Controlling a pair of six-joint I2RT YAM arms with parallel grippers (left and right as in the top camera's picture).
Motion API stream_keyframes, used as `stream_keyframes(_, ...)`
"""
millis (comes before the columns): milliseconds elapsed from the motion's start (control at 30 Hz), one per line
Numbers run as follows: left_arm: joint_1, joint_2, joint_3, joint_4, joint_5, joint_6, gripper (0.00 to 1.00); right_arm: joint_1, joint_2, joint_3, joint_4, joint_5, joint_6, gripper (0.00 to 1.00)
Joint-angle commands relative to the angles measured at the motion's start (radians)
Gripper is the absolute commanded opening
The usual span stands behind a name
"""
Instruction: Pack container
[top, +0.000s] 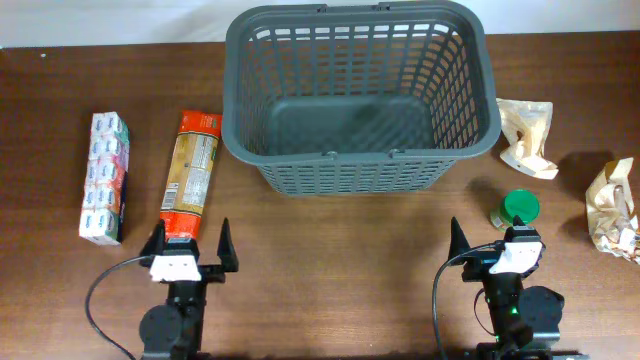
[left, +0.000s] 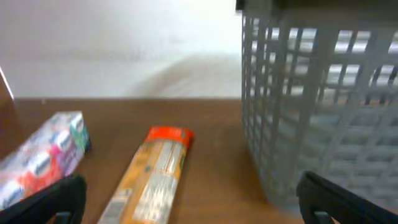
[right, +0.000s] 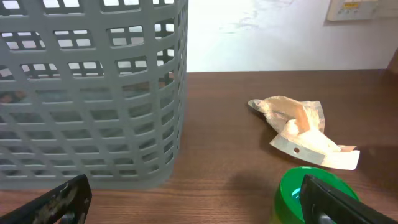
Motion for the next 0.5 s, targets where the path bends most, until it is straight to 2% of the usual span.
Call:
stream_keyframes(0,-0.004,-0.005,-0.004,0.100,0.000,0.001,0.99,-0.008,-0.012,-0.011,0.003,-0.009,0.007,0.99)
stream_keyframes(67,-0.004,-0.005,-0.004,0.129,0.000,0.001,0.99,-0.008,-0.012,-0.011,0.003,-0.009,0.007,0.99)
stream_keyframes(300,-0.004,-0.005,-0.004,-0.047,0.041,0.001,0.99,-0.008,-0.012,-0.011,0.003,-0.009,0.007,0.99)
stream_keyframes(400,-0.003,-0.005,-0.004,-0.064,0.041,0.001,0.99,-0.008,-0.012,-0.011,0.003,-0.009,0.007,0.99)
stream_keyframes(467,-0.004,-0.005,-0.004,-0.056,0.102,0.001,0.99,-0.008,-0.012,-0.011,0.003,-0.009,0.007,0.99)
